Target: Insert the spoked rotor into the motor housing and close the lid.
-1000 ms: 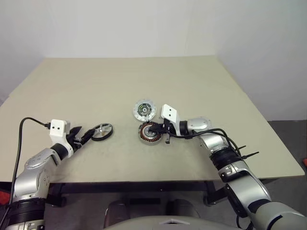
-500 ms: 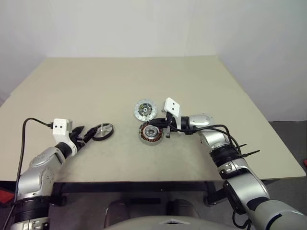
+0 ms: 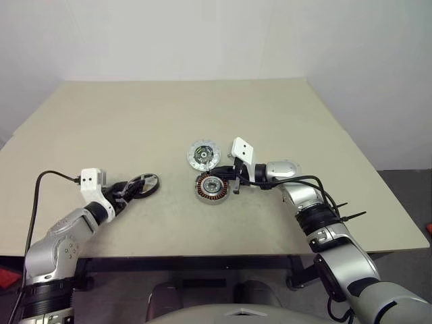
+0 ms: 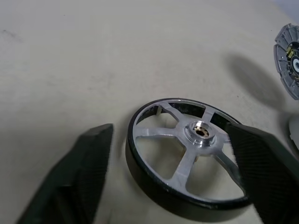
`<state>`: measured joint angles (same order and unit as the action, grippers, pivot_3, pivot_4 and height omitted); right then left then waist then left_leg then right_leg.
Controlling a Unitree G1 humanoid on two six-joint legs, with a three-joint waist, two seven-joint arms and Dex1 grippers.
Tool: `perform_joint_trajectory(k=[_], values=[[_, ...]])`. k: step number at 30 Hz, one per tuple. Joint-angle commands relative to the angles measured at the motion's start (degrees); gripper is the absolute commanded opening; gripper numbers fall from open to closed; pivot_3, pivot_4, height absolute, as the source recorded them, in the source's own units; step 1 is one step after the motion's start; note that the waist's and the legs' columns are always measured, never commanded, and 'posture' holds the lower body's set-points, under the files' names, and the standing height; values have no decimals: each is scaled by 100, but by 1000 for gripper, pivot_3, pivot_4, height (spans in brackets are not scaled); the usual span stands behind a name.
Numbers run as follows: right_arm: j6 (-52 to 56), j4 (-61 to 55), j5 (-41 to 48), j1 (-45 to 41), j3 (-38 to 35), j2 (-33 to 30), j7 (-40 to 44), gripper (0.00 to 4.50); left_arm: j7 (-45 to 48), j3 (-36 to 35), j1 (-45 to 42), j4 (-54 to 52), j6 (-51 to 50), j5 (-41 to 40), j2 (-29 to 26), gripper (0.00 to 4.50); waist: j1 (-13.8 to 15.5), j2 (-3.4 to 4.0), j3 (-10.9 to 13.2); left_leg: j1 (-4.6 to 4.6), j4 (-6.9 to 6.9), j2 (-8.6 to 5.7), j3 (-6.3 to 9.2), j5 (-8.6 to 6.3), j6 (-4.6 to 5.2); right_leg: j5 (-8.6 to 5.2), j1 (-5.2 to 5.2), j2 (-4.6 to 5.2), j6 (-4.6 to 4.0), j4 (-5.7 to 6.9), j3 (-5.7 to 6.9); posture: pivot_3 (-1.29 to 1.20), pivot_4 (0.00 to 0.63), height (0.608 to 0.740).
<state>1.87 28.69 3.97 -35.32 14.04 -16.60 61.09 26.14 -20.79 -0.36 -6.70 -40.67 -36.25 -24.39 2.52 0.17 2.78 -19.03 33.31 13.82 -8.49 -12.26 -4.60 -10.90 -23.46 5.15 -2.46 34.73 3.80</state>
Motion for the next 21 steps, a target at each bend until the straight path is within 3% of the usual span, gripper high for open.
perform_joint_trajectory(k=[1, 11, 21], values=[[-60, -158, 58, -106, -79, -34, -5, 0, -362, -442, 10, -302, -280, -366, 78, 4478, -2, 0, 0, 0, 0, 0, 0, 0, 0, 0, 0, 0, 0, 0, 0, 0, 0, 740], [-75, -123, 62, -112, -66, -39, 33, 0, -1347, -1168, -203, -398, -1932, -2323, 639, 4478, 20, 0, 0, -2, 3, -3, 0, 0, 0, 0, 1, 1, 0, 0, 0, 0, 0, 740], [-84, -86, 65, -136, -98, -13, -19, 0, -2172, -1175, -302, -293, -2337, -3245, 891, 4478, 7, -2, 0, -2, 4, -1, 0, 0, 1, 0, 0, 0, 1, -1, 2, 0, 0, 740]])
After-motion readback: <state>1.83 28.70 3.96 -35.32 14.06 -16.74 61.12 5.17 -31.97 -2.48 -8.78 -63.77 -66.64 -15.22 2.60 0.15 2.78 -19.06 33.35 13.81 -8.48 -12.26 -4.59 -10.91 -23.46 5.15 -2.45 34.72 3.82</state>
